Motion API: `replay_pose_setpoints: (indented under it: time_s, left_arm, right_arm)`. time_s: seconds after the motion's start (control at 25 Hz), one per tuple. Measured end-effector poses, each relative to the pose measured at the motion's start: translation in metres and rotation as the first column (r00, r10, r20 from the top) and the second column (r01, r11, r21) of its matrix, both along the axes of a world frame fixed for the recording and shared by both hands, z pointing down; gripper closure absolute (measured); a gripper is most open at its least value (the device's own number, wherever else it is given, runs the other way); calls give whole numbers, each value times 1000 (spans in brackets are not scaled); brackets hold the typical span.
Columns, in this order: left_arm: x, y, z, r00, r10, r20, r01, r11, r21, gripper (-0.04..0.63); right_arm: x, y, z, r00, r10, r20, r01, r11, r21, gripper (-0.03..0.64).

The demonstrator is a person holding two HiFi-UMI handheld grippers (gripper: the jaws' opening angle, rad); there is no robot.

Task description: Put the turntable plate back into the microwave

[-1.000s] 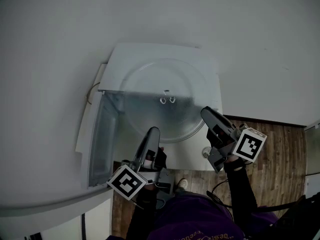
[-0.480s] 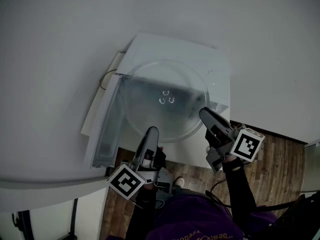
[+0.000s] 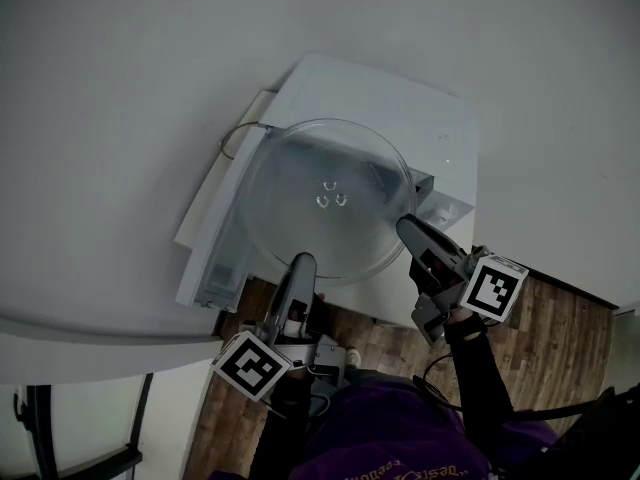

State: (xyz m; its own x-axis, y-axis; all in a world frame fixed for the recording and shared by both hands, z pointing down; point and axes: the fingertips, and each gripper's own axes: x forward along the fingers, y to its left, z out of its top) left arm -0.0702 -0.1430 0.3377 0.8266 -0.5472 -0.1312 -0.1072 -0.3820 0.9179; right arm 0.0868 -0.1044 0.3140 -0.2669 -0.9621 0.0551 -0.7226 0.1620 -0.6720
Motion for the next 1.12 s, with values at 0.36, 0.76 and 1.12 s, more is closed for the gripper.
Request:
replay_pose_setpoints:
  time_s: [0.36, 0.76, 1.12]
  left_arm:
    - [-17, 11, 6, 997, -52, -49, 50, 998, -36, 526]
    - [-31, 19, 26, 994, -91, -55, 88, 994, -69, 528]
    - [-30, 19, 44, 992, -115, -46, 108, 987, -119, 529]
  right_arm:
    - [-19, 2, 14, 999, -53, -7, 53, 998, -33, 509]
    - [-31, 1, 36, 995, -95, 7, 95, 993, -63, 509]
    - [-29, -1, 56, 994, -105, 26, 107, 988, -109, 509]
